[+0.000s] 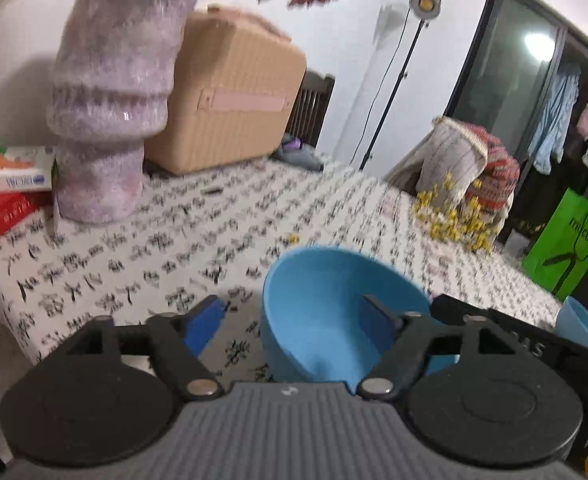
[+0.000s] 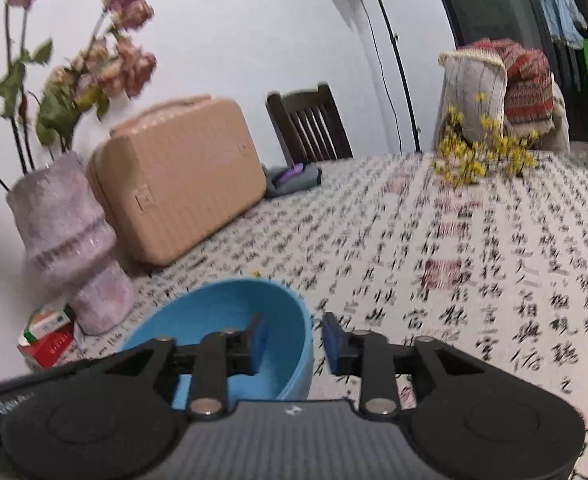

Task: Organize plates and bowls
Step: 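Lower the blue bowl onto the tablecloth and open both tools, then withdraw both open tools back from the placed blue bowl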

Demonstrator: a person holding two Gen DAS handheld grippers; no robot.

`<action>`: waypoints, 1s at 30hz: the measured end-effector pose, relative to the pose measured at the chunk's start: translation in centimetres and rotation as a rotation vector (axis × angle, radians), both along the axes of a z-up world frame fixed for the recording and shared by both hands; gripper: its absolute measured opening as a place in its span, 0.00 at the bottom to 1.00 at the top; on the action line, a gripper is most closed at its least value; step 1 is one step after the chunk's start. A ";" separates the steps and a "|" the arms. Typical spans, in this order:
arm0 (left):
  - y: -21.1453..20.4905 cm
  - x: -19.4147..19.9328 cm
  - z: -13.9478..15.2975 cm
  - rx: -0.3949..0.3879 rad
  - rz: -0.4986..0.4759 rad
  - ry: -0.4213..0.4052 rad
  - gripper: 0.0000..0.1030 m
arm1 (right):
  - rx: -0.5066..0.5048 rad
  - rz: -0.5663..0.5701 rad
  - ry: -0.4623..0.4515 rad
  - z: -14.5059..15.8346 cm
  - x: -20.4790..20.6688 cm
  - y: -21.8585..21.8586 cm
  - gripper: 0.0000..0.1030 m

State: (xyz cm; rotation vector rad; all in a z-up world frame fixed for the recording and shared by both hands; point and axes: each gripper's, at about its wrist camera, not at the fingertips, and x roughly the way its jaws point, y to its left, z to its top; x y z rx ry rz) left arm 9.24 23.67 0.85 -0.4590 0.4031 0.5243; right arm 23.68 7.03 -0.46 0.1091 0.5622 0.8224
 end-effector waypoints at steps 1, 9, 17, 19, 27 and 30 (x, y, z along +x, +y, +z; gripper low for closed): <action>-0.3 -0.3 0.3 0.019 -0.002 -0.016 0.80 | 0.013 -0.005 -0.015 0.2 -0.1 -0.6 0.45; -3.7 -2.5 1.4 0.168 0.003 -0.115 1.00 | 0.087 -0.025 -0.110 0.6 -0.9 -5.9 0.91; -6.2 -3.7 1.1 0.194 -0.008 -0.174 1.00 | 0.066 -0.074 -0.242 0.2 -3.5 -10.2 1.00; -6.7 -4.0 0.7 0.198 -0.015 -0.175 1.00 | 0.058 -0.088 -0.226 0.0 -3.5 -11.0 1.00; -7.1 -6.1 -0.5 0.169 0.035 -0.171 1.00 | 0.017 -0.124 -0.244 -0.9 -4.3 -14.1 1.00; -7.4 -6.7 -0.5 0.175 0.049 -0.172 1.00 | 0.015 -0.125 -0.244 -1.0 -4.6 -14.8 1.00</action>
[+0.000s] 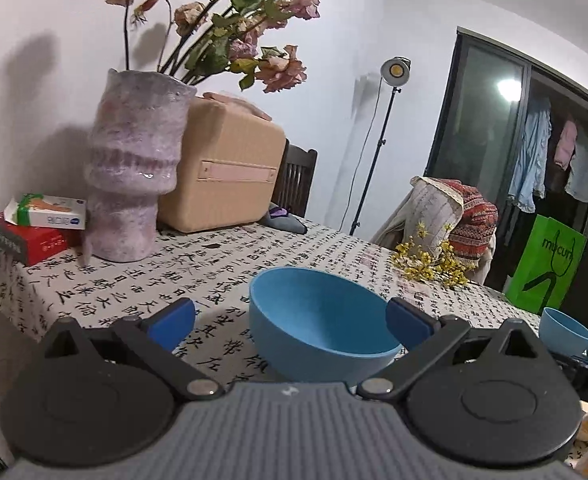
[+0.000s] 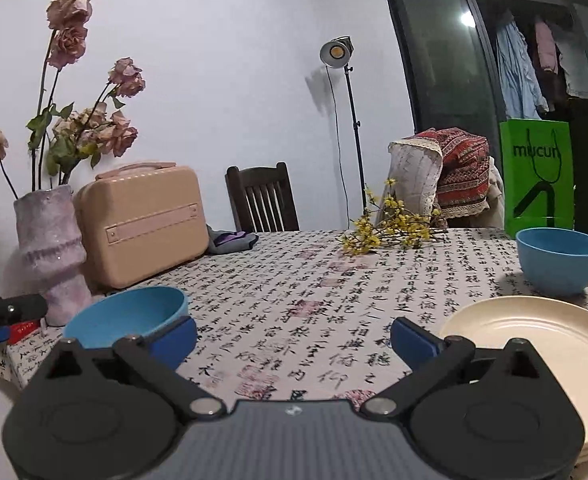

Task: Organize plates and bowls
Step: 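Withdraw both open tools back from the placed blue bowl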

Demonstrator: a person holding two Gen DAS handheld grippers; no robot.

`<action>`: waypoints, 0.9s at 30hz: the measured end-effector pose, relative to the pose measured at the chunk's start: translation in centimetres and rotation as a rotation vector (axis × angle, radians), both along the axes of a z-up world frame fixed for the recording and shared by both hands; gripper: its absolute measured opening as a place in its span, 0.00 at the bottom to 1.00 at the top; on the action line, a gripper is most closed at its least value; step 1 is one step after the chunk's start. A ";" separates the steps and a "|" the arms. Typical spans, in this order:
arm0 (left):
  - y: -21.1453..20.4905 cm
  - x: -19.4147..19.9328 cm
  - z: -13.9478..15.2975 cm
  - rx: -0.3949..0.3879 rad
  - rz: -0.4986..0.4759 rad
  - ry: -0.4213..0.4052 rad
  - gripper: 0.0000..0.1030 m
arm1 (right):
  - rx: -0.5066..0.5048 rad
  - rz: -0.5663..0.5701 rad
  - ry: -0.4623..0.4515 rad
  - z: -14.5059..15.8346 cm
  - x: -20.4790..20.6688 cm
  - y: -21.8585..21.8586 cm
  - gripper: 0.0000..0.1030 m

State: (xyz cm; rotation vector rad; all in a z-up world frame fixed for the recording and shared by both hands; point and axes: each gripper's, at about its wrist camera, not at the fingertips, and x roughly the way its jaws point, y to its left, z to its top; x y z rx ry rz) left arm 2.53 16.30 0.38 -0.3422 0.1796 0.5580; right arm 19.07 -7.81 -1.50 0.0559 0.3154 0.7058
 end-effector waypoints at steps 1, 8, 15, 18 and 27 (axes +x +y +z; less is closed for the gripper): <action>-0.1 -0.1 0.0 -0.002 0.002 -0.002 1.00 | -0.001 -0.001 -0.004 0.0 -0.1 -0.2 1.00; -1.2 0.1 0.3 0.010 -0.039 0.001 1.00 | -0.020 -0.024 -0.009 -0.1 -1.1 -1.6 1.00; -2.2 0.3 0.5 0.023 -0.060 -0.005 1.00 | -0.029 -0.060 -0.010 0.0 -1.8 -3.0 1.00; -2.8 0.4 0.5 0.029 -0.082 0.000 1.00 | -0.056 -0.084 -0.012 -0.1 -1.9 -3.8 1.00; -5.4 1.2 0.5 0.074 -0.166 0.005 1.00 | -0.077 -0.145 -0.010 -0.4 -2.1 -7.1 1.00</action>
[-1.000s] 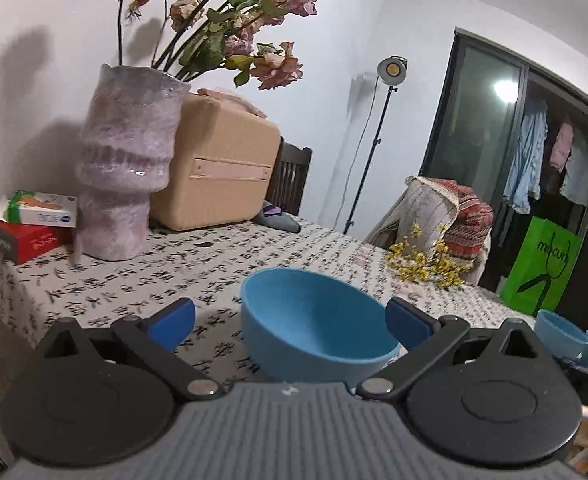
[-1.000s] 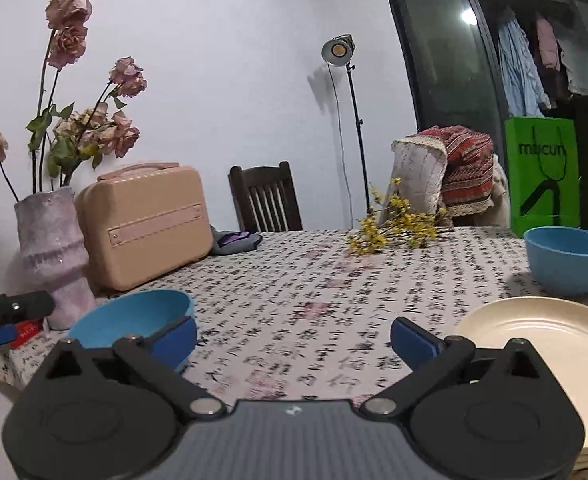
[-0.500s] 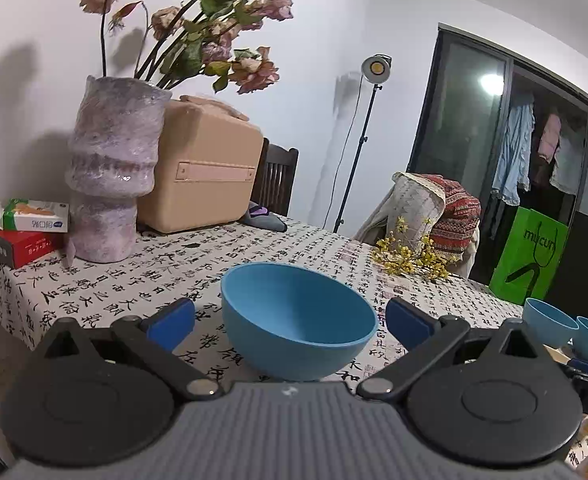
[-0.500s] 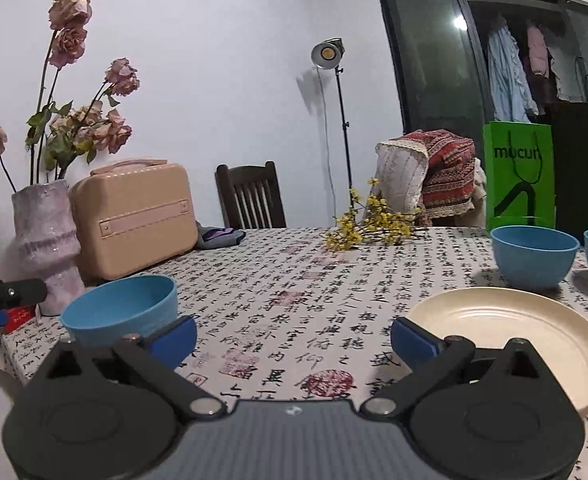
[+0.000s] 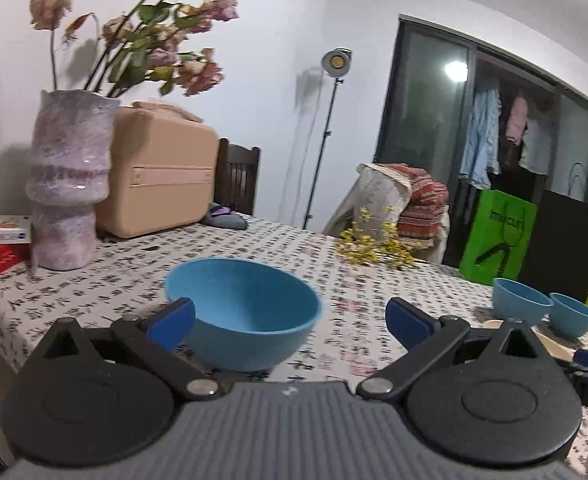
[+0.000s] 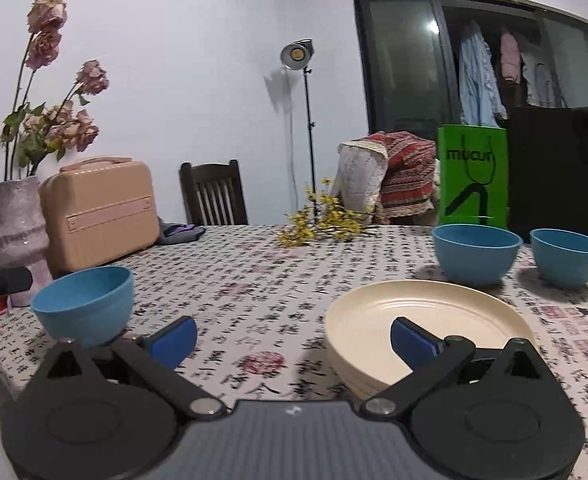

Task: Organize plates and bowls
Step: 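Withdraw both open tools back from the placed blue bowl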

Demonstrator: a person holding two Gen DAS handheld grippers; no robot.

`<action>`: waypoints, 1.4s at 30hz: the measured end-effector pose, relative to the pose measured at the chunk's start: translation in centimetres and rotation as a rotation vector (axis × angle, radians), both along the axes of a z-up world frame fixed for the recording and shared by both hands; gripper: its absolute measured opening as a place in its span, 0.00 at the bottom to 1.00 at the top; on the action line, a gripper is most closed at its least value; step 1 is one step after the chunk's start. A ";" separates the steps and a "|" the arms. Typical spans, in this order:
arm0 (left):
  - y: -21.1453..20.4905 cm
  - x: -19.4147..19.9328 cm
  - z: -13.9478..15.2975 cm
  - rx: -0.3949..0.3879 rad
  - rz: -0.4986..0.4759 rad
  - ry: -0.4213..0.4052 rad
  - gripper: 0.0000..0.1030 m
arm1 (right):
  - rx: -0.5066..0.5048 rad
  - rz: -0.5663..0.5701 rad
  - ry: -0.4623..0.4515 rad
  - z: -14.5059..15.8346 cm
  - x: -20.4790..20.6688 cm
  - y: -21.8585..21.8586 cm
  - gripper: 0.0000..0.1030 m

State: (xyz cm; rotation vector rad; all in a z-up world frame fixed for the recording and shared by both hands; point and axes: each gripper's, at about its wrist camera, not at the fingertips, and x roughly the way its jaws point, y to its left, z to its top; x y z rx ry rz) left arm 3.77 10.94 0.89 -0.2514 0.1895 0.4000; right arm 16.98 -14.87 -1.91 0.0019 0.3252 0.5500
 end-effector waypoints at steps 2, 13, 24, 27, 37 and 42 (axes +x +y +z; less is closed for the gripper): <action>-0.6 0.1 0.0 0.018 -0.018 -0.005 1.00 | -0.014 -0.012 0.007 -0.2 0.2 -0.5 1.00; -2.6 0.9 0.1 0.046 -0.080 -0.033 1.00 | -0.029 -0.060 0.007 -0.7 0.1 -2.7 1.00; -3.7 2.5 -0.2 0.029 -0.140 -0.014 1.00 | -0.011 -0.105 0.011 -0.6 0.4 -5.1 1.00; -4.3 3.0 -0.2 0.027 -0.165 -0.013 1.00 | -0.002 -0.129 0.001 -0.3 0.3 -6.0 1.00; -6.1 4.5 0.1 0.005 -0.244 -0.042 1.00 | 0.022 -0.178 0.001 0.0 0.2 -8.3 1.00; -7.1 5.2 0.2 0.009 -0.281 -0.036 1.00 | 0.017 -0.199 0.006 -0.1 -0.1 -9.2 1.00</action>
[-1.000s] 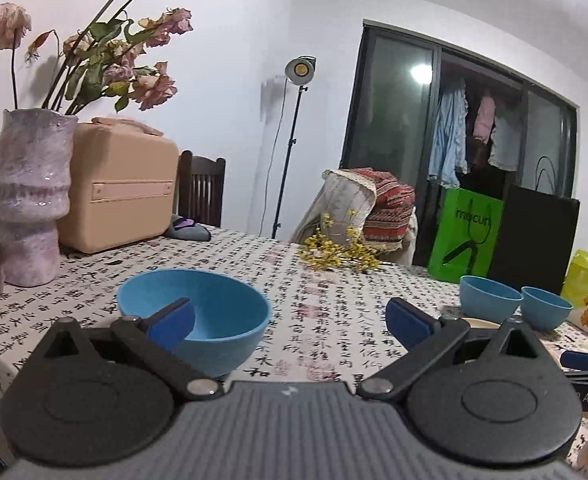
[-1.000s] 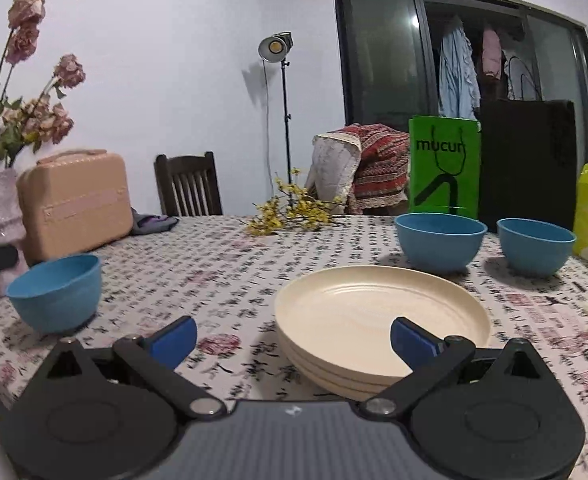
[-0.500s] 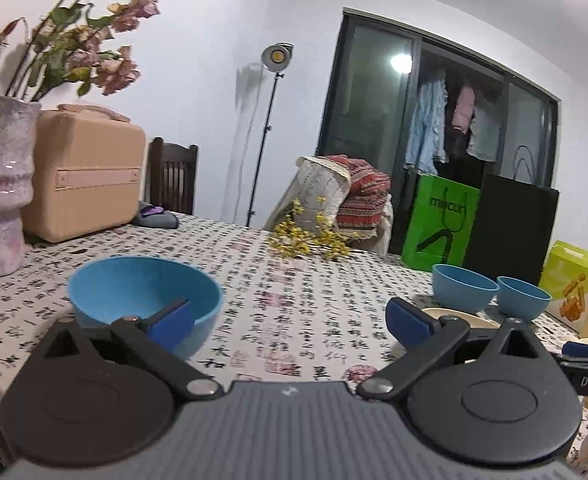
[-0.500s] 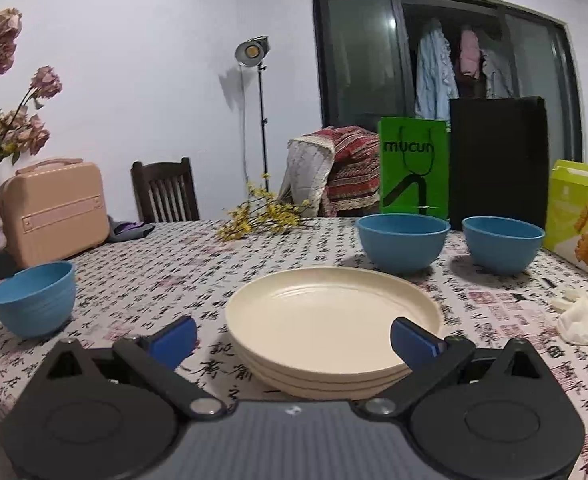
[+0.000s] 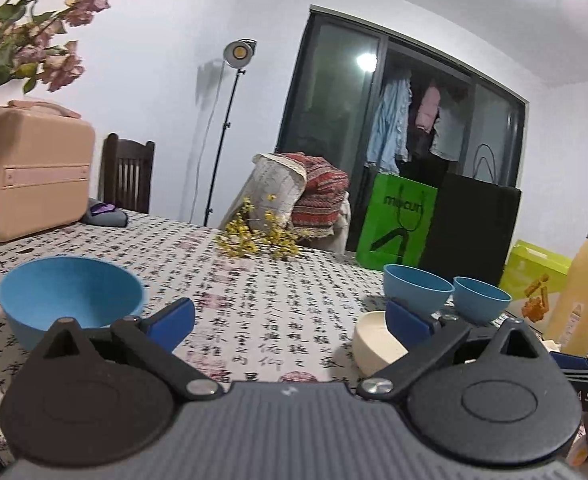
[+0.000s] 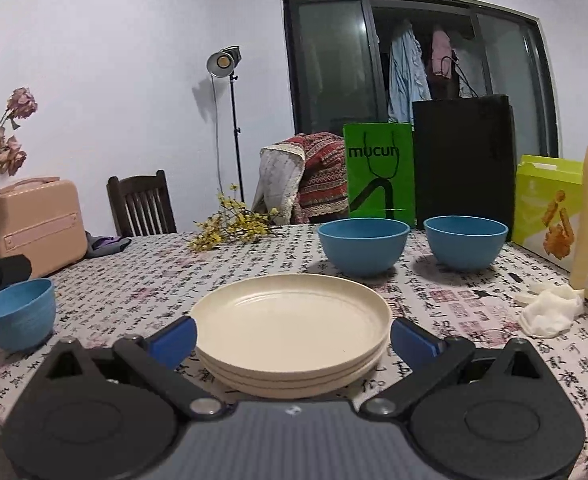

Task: Organize plates and bowls
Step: 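Withdraw both open tools back from the placed blue bowl, then move both open tools toward the two remaining blue bowls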

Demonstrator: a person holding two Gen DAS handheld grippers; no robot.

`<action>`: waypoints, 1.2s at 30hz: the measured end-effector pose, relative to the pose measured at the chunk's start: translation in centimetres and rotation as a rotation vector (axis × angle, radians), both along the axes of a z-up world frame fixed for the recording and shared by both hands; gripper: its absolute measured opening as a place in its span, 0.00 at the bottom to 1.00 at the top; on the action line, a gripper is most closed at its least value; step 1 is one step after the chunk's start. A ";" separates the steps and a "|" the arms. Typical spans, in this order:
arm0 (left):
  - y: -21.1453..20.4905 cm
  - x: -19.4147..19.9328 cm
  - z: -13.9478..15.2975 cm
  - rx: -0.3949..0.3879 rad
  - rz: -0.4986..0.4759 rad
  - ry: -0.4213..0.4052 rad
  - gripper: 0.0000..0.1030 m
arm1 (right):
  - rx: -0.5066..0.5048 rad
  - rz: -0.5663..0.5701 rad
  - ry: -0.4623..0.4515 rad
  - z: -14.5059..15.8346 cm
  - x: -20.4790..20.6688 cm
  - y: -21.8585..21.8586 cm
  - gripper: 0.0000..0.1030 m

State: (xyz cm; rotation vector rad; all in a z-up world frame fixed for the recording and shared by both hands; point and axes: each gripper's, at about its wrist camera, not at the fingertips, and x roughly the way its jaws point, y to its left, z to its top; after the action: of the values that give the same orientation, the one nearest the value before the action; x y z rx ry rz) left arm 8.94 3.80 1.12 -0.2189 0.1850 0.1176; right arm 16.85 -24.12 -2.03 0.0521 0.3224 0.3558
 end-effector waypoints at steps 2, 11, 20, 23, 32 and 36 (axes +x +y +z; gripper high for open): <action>-0.4 0.2 0.2 0.006 -0.013 0.001 1.00 | 0.003 -0.015 -0.006 0.1 -0.2 -0.5 1.00; -2.9 1.5 1.0 0.019 -0.065 -0.016 1.00 | 0.016 -0.096 -0.025 0.8 -0.7 -3.9 1.00; -4.6 3.5 0.9 0.026 -0.132 -0.010 1.00 | 0.033 -0.156 -0.007 0.6 0.6 -5.7 1.00; -5.1 4.6 0.9 0.019 -0.163 -0.009 1.00 | 0.046 -0.179 -0.001 0.9 1.2 -6.1 1.00; -7.0 8.5 2.7 -0.024 -0.245 -0.021 1.00 | 0.034 -0.249 -0.021 2.9 3.0 -7.2 1.00; -8.2 9.7 3.9 -0.012 -0.264 -0.033 1.00 | 0.045 -0.254 -0.038 4.0 4.2 -7.7 1.00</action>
State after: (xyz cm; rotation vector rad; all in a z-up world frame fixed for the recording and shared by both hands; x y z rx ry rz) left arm 18.69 -4.43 5.00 -0.2065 0.1805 -0.1496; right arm 21.01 -31.82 1.98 0.1296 0.2666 0.1119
